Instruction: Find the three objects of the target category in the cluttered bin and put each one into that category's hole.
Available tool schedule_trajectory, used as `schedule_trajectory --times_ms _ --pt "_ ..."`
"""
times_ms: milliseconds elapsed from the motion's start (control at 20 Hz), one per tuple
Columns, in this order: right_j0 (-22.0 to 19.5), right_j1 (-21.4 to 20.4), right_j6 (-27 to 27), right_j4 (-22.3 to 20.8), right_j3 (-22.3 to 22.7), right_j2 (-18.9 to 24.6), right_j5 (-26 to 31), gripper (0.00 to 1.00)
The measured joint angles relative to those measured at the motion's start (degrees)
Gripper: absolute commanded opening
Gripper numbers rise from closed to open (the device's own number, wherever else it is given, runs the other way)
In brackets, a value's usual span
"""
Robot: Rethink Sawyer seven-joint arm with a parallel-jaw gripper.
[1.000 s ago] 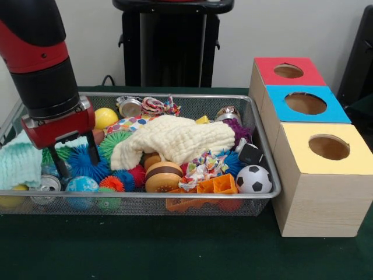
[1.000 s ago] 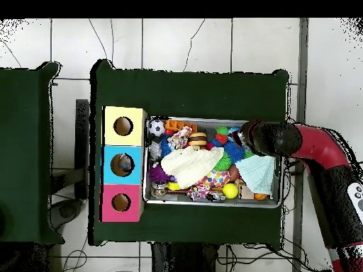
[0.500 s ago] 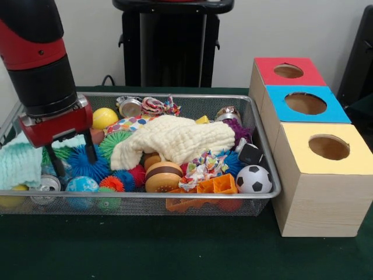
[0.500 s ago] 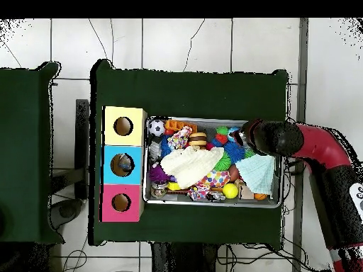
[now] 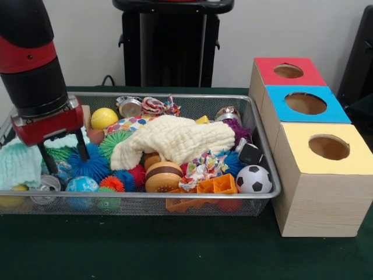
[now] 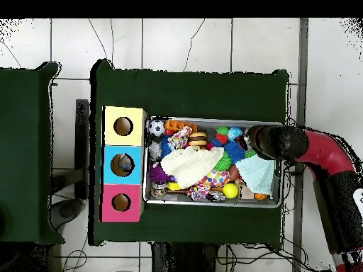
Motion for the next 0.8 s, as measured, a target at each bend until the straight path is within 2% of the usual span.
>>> schedule_trajectory --times_ms 350,800 --pt "1.16 -0.01 1.49 1.84 -0.04 -5.39 -2.86 1.0" --pt "3.03 0.39 4.03 5.73 -0.7 -9.14 -7.73 1.0"
